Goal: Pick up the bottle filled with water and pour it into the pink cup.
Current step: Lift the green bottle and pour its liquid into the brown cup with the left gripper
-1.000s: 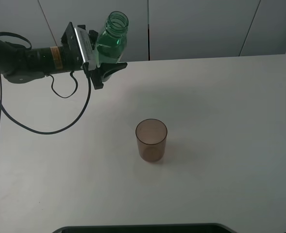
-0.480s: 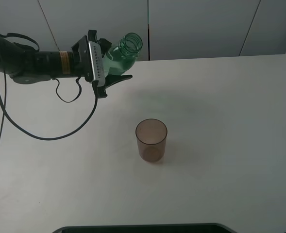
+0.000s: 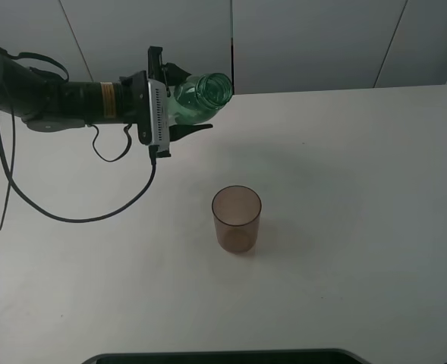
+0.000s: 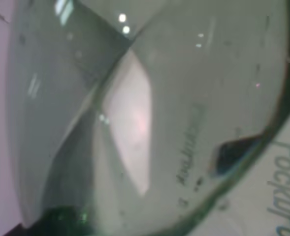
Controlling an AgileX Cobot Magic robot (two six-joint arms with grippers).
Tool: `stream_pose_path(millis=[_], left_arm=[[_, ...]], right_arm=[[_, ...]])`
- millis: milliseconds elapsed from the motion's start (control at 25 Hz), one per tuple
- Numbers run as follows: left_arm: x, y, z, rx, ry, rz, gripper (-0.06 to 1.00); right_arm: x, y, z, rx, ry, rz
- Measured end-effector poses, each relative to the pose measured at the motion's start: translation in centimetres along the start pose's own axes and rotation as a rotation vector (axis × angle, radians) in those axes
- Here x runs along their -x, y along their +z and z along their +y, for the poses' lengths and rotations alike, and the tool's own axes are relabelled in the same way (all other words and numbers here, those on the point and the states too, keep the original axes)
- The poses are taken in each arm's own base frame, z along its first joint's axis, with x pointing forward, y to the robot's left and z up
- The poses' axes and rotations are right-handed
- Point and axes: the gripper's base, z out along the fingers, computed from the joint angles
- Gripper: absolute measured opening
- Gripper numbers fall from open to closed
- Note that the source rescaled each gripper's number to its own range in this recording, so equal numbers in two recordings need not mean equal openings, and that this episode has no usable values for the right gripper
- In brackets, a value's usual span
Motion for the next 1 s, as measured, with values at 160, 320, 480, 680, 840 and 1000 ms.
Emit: stream_pose_path(millis=[160, 320, 480, 680, 840, 1000], left_arm=[[0.1, 0.0, -0.2, -0.018, 0.019, -0.010, 0.01], [0.2, 0.0, -0.3, -0.036, 0.034, -0.019, 0.01], [0.2, 0.0, -0.5, -0.057, 0.058, -0.029, 0.01], [0.8, 0.5, -0.9, -0.079, 0.081, -0.049, 0.01], [1.5, 1.2, -1.4, -0.104, 0.099, -0.059, 0.01], [2.0, 1.7, -1.8, -0.122, 0.158, -0.066, 0.01]], right_arm=[[0.0, 0.0, 0.0, 0.000, 0.000, 0.000], [0.0, 0.0, 0.0, 0.000, 0.000, 0.000], [0.0, 0.0, 0.0, 0.000, 0.000, 0.000], [0.0, 0.0, 0.0, 0.000, 0.000, 0.000], [0.0, 0.0, 0.0, 0.000, 0.000, 0.000], [0.0, 0.0, 0.0, 0.000, 0.000, 0.000]])
